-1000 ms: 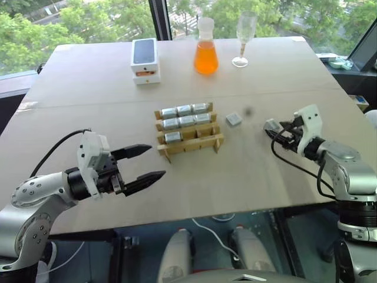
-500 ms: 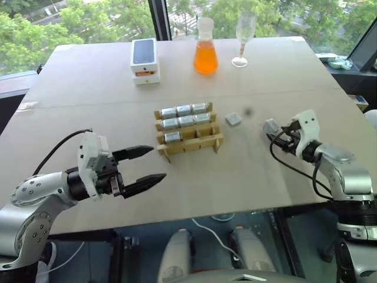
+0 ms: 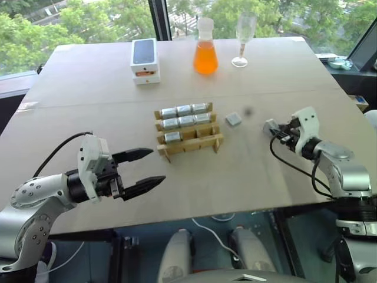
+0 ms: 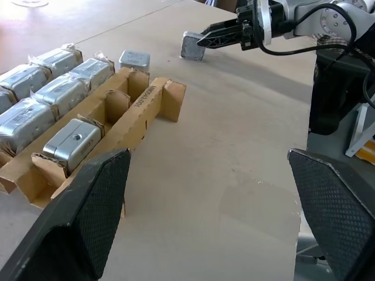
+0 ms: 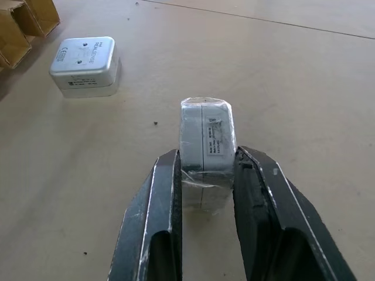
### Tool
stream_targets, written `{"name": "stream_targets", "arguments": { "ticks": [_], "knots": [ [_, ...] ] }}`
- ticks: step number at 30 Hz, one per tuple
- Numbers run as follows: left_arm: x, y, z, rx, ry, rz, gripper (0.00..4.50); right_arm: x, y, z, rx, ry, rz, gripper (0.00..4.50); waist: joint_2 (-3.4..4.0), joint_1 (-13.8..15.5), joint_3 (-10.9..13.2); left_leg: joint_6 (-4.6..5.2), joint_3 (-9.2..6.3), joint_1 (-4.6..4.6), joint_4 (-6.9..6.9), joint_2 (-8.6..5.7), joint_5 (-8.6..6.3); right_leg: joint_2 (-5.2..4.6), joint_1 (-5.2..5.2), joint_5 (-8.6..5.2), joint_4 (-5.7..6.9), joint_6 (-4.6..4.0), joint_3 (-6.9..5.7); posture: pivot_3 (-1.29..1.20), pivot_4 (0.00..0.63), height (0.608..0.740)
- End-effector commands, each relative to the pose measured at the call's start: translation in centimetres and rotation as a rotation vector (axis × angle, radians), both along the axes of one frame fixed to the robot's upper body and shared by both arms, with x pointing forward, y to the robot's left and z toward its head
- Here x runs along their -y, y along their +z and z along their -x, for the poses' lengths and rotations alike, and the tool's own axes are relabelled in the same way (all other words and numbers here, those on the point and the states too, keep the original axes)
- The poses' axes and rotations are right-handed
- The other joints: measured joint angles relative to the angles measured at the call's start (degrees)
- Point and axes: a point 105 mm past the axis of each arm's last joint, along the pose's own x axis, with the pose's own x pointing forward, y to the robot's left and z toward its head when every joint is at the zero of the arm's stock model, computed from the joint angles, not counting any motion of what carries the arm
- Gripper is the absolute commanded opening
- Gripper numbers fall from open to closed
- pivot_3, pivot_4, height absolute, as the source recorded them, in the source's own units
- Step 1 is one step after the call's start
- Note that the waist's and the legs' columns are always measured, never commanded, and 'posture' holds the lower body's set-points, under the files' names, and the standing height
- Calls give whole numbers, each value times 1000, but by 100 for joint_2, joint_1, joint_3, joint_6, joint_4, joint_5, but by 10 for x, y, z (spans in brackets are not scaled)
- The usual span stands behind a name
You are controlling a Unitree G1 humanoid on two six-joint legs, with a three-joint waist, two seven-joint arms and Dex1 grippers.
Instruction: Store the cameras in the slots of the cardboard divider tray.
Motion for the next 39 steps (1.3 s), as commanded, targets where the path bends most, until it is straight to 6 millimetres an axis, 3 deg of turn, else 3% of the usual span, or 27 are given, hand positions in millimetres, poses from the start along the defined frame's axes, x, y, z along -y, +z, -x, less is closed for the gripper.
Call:
{"name": "stream_targets", "arguments": {
  "ticks": [1,4,11,19,27,39],
  "knots": [
    [-4,9,1,49,14,-9,4447,-11,17,-3,57,71,3,659,0,-6,0,0,0,0,0,0,0,0,0,0,0,0,0,0,150,740],
    [-4,10,2,48,16,-10,4447,-30,36,-5,124,215,23,659,2,-9,1,0,1,1,0,1,0,2,-1,0,0,0,1,0,150,740],
    [-8,9,8,44,32,-29,4447,-109,81,17,385,863,143,659,1,-11,1,0,3,3,-1,9,0,6,-2,1,-2,-1,-1,0,150,740],
    [-33,14,19,78,184,-95,4447,-185,85,14,466,1254,224,659,-2,-84,5,-1,0,2,-3,15,0,0,-4,6,-4,-9,-8,0,150,740],
    [-33,16,36,74,274,-76,4447,-199,63,10,426,1343,400,659,-3,-8,4,-4,-9,-2,-11,8,0,-42,0,6,-13,-11,-30,0,150,740],
    [-29,10,46,57,318,-50,4447,-206,54,-4,391,1241,501,659,-2,-15,5,-14,-13,3,-11,3,6,-45,2,-5,-4,-32,-40,0,150,740]
  ]
}}
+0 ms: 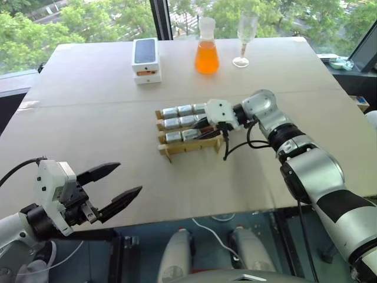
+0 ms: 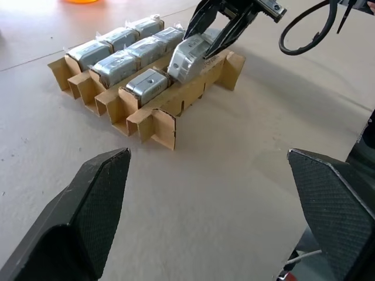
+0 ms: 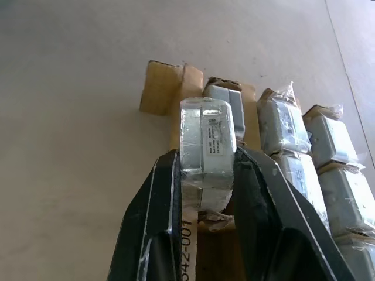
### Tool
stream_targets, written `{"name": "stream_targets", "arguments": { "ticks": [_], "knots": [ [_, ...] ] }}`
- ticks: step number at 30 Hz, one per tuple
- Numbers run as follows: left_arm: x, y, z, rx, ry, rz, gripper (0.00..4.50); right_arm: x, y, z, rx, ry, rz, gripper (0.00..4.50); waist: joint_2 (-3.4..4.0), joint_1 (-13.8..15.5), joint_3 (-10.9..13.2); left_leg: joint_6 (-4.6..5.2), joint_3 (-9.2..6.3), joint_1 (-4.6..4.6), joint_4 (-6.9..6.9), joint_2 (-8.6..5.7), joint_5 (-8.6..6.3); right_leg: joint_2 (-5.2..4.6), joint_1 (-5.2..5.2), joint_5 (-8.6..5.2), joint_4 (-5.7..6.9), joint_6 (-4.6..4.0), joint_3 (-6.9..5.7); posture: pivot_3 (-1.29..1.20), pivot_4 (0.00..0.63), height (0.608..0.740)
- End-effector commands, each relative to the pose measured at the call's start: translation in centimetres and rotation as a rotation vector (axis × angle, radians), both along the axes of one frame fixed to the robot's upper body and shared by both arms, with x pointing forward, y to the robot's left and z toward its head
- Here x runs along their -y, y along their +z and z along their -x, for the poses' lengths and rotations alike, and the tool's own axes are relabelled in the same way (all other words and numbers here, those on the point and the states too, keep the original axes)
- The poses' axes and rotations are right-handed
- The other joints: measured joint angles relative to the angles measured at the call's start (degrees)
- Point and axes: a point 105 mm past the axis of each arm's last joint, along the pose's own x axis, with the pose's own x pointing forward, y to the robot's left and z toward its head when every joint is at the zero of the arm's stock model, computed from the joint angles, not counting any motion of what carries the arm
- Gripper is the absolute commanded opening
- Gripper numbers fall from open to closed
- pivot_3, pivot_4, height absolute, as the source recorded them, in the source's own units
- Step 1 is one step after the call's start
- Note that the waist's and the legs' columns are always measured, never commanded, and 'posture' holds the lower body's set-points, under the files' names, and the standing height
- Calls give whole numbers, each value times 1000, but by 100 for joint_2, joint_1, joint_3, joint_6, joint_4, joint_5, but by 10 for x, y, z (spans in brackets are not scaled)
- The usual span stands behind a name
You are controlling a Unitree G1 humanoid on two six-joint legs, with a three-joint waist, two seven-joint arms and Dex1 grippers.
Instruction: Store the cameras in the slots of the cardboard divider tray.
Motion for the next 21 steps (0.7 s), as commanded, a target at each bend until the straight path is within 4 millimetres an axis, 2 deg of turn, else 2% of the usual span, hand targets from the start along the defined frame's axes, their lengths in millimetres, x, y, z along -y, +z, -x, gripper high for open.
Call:
{"name": "stream_targets", "arguments": {
  "ticks": [1,6,12,13,15,17,19,21],
  "knots": [
    [4,10,2,51,-7,-7,4447,-7,10,-4,52,-21,1,659,0,-1,0,-1,1,0,0,0,0,0,0,0,0,0,1,0,150,740],
    [5,10,1,49,-11,-4,4447,-9,6,-7,66,-44,31,659,0,-2,0,-1,0,-2,-1,-1,1,1,-1,1,0,1,0,0,150,740],
    [8,9,-2,49,-21,6,4447,-7,-2,-2,-18,-21,69,659,0,-1,0,-2,1,-3,-3,-3,0,1,-1,10,-2,18,0,0,150,740],
    [9,9,-2,50,-23,10,4447,-7,-3,-3,-17,-25,69,1690,0,-2,0,-1,1,-3,-3,-2,0,1,-1,10,-2,18,0,0,150,740],
    [10,9,-2,51,-27,15,4447,-9,1,-4,-17,-38,34,2472,0,-2,0,-1,-1,-3,-3,-3,0,1,-1,10,-2,18,-1,0,150,740],
    [11,9,-3,52,-30,16,4447,-11,11,-6,-50,-57,-44,3716,0,-3,0,-1,0,-3,-3,-2,0,2,-1,10,-2,17,-1,0,150,740],
    [11,9,-2,52,-32,18,4447,-9,19,-6,-94,-55,-84,4483,0,-2,0,-1,-1,-2,-3,-2,1,2,-1,10,-1,18,-1,0,150,740],
    [13,8,-6,54,-46,24,4447,4,37,-12,-106,-82,-161,4483,2,8,1,-1,-1,-2,-3,-2,1,2,0,10,-1,18,-1,0,150,740]
  ]
}}
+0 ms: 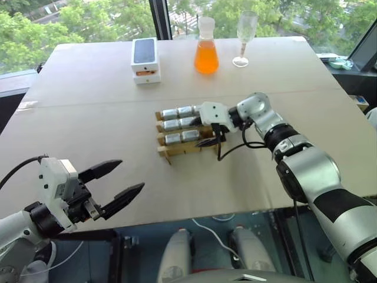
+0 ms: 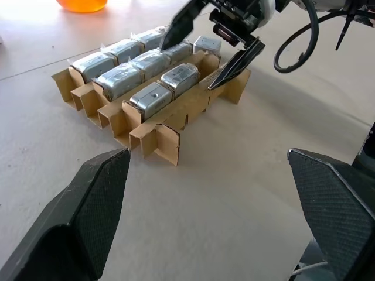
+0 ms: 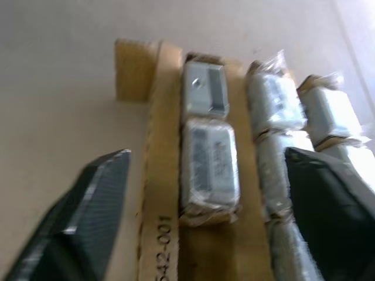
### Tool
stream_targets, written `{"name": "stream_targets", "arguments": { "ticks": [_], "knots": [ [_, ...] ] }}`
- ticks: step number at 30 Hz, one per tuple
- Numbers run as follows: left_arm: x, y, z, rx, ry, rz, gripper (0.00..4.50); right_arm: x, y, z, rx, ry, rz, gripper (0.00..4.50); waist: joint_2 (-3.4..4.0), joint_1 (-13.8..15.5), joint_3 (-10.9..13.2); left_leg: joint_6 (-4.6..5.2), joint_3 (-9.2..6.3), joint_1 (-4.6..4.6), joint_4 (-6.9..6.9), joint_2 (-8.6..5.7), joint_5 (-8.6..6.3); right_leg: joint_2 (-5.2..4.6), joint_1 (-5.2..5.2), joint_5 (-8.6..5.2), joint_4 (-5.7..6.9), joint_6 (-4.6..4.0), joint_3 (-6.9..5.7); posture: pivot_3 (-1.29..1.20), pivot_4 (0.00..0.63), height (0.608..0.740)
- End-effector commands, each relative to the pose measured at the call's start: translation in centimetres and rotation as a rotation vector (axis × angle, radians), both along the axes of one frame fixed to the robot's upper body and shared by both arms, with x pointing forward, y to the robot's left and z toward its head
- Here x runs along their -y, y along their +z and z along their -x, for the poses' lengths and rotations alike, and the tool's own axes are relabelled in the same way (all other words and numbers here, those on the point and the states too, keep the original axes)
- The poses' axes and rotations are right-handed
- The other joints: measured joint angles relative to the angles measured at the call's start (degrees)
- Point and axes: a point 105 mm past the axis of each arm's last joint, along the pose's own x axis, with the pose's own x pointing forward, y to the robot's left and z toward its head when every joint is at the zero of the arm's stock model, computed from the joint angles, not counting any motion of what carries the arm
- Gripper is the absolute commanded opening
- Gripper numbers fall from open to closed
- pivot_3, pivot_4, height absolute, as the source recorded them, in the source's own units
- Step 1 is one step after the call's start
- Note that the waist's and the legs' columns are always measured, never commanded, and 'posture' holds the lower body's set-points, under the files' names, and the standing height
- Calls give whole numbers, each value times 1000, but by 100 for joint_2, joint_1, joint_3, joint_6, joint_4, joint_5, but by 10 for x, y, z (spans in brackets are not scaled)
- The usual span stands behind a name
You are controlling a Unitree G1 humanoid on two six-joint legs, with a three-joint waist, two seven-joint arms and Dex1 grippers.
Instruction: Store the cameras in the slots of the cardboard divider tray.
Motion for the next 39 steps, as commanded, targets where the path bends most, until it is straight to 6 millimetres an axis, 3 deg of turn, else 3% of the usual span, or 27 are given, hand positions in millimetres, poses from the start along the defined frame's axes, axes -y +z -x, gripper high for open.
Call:
{"name": "stream_targets", "arguments": {
  "ticks": [1,3,8,11,13,17,22,36,39],
  "knots": [
    [10,4,-4,29,-50,1,4447,17,47,-11,7,-49,-175,4483,2,27,1,0,-1,-2,0,-1,0,0,0,0,0,0,-1,0,150,740],
    [12,4,-6,31,-63,4,4447,28,53,-20,8,-127,-238,4483,0,28,0,0,-5,-3,1,-4,0,-3,2,0,0,1,-5,0,150,740],
    [17,3,-13,26,-110,8,4447,81,46,-56,18,-522,-395,4483,-1,12,-1,0,-5,-3,-1,-5,0,-2,1,0,0,1,-5,0,150,740],
    [16,4,-18,29,-123,6,4447,108,23,-65,-40,-726,-452,4483,-3,26,-2,1,-6,-6,-4,-5,0,-1,1,1,-2,1,-5,0,150,740],
    [16,4,-20,28,-132,6,4447,116,-2,-60,-78,-802,-456,4483,-2,17,-2,1,-2,-7,-4,-7,0,-2,1,1,-3,3,0,0,150,740],
    [15,7,-24,29,-151,-2,4447,118,-34,-49,-117,-926,-462,4483,0,-18,-1,2,6,-6,-5,-6,0,8,-3,2,-2,4,11,0,150,740],
    [11,13,-27,34,-161,-18,4447,112,-48,-47,-162,-1046,-486,4483,-2,-82,-2,2,6,2,6,-2,0,28,-3,2,8,5,21,0,150,740],
    [8,18,-33,58,-113,-1,4447,91,-49,-47,-178,-989,-486,4483,-2,-112,-2,2,4,0,8,2,0,39,-3,2,10,4,31,0,150,740],
    [11,25,-32,93,-144,21,4447,91,-46,-49,-174,-993,-498,3708,-2,-114,-2,2,5,1,9,2,0,39,-2,2,10,4,32,0,150,740]
  ]
}}
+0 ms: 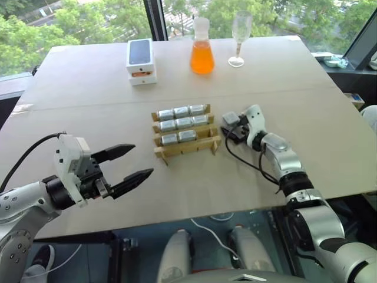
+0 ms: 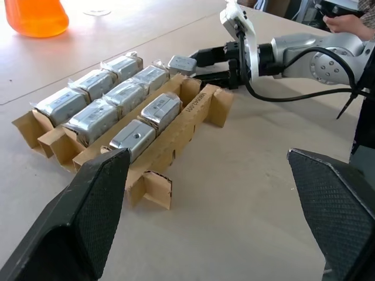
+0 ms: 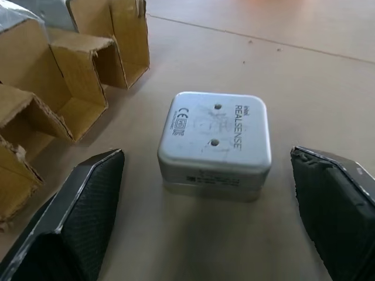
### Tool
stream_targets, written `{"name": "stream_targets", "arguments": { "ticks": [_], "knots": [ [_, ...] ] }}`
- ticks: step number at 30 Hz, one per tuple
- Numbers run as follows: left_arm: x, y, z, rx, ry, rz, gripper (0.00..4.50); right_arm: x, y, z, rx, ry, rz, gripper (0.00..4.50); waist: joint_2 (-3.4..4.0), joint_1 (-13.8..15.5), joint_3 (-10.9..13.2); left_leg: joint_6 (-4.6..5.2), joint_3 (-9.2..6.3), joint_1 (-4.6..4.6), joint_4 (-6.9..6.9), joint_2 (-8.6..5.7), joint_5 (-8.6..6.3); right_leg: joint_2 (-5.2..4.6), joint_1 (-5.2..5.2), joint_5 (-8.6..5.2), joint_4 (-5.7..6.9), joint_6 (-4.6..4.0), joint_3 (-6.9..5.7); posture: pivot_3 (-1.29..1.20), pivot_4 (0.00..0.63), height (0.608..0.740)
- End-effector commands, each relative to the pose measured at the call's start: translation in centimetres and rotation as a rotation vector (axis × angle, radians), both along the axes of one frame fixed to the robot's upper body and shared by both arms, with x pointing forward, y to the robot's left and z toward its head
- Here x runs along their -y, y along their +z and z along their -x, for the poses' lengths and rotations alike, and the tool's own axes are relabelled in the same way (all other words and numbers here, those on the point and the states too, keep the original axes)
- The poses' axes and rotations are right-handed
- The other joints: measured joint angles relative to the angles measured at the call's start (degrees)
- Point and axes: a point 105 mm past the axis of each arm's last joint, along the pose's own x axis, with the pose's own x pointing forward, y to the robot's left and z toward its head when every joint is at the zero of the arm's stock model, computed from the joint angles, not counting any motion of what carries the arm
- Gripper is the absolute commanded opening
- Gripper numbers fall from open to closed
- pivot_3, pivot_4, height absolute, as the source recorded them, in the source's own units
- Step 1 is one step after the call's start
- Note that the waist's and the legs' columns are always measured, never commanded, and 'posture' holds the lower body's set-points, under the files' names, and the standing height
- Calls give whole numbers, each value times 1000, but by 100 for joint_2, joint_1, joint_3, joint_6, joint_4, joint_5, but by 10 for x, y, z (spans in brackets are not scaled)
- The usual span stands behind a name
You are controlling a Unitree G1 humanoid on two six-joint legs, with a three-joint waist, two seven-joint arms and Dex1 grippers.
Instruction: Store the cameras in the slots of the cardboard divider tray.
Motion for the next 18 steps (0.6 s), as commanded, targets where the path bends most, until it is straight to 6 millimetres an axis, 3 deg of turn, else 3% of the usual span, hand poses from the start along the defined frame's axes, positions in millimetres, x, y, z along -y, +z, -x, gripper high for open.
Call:
{"name": "stream_targets", "arguments": {
  "ticks": [1,4,9,12,15,18],
  "knots": [
    [2,12,2,57,-25,16,4447,-3,19,-4,64,0,-26,3217,0,-1,0,0,0,1,0,0,0,0,0,0,0,0,0,0,150,740],
    [1,11,2,57,-26,11,4447,-2,21,-4,76,-4,-30,1851,0,-2,0,0,-1,0,-1,0,0,1,0,0,0,0,0,0,150,740],
    [2,12,-2,63,-29,22,4447,4,34,-4,172,-9,-2,1862,0,4,0,0,0,-1,-1,0,0,1,-1,0,0,0,0,0,150,740],
    [5,15,-7,67,-29,54,4447,11,54,6,358,60,134,1862,1,24,1,0,-1,-3,0,-1,0,1,-1,0,0,0,0,0,150,740],
    [9,17,-16,46,-69,84,4447,6,82,34,663,251,344,1862,3,47,2,0,2,-4,0,-3,0,-2,-1,0,-5,1,2,0,150,740],
    [16,18,-31,33,-120,96,4447,-10,97,68,977,469,599,1862,1,45,1,0,0,-5,-1,-3,0,3,-2,0,-6,3,0,0,150,740]
  ]
}}
